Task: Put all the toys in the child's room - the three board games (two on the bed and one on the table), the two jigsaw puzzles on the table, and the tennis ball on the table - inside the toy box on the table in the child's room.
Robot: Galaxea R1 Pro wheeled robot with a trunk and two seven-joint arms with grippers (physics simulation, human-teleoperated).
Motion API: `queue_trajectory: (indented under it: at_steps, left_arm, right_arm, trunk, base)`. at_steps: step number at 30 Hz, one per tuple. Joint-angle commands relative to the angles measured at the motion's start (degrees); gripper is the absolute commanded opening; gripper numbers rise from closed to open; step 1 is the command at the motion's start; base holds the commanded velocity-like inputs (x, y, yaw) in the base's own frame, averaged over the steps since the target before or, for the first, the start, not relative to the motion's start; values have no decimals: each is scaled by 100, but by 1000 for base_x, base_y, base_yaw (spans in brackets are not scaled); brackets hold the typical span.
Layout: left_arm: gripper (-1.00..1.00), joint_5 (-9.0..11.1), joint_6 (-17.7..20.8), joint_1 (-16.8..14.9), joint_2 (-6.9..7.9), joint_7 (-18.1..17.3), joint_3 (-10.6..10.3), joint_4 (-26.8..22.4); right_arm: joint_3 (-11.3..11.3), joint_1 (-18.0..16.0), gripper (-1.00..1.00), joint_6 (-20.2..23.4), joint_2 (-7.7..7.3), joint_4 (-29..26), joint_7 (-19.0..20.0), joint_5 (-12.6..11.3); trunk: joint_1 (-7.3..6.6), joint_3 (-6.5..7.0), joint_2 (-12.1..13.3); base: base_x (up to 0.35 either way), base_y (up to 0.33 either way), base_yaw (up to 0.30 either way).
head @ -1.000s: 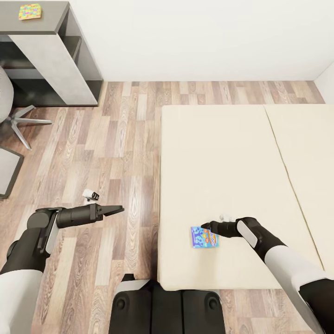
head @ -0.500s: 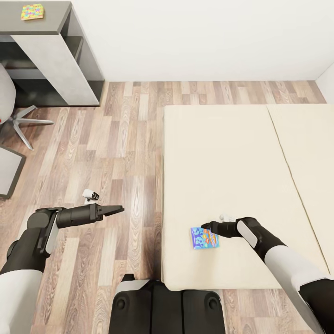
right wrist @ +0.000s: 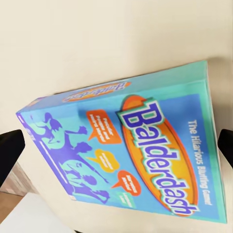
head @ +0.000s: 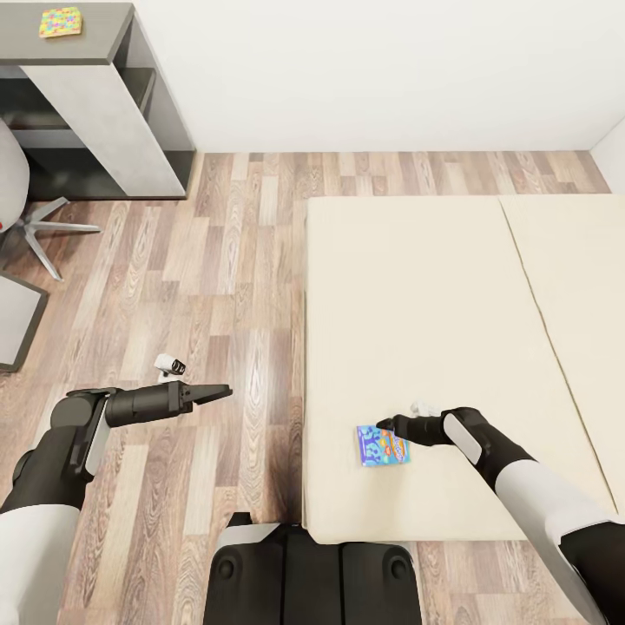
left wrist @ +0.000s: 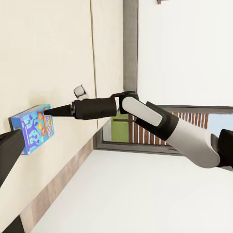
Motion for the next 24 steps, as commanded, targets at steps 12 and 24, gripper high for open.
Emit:
queue_trajectory:
  at_steps: [12, 24]
  left_arm:
    - [100, -7, 61, -2, 2, -25, -1, -1]
    - [100, -5, 61, -2, 2, -25, -1, -1]
  right_arm:
    - [24, -2, 100, 20, -10, -4, 19, 11]
    - [24, 2, 100, 21, -6, -4, 19, 11]
  trunk:
    - [3, -6, -9]
    - [3, -6, -9]
  base:
    - [0, 33, 0]
    - [0, 75, 0]
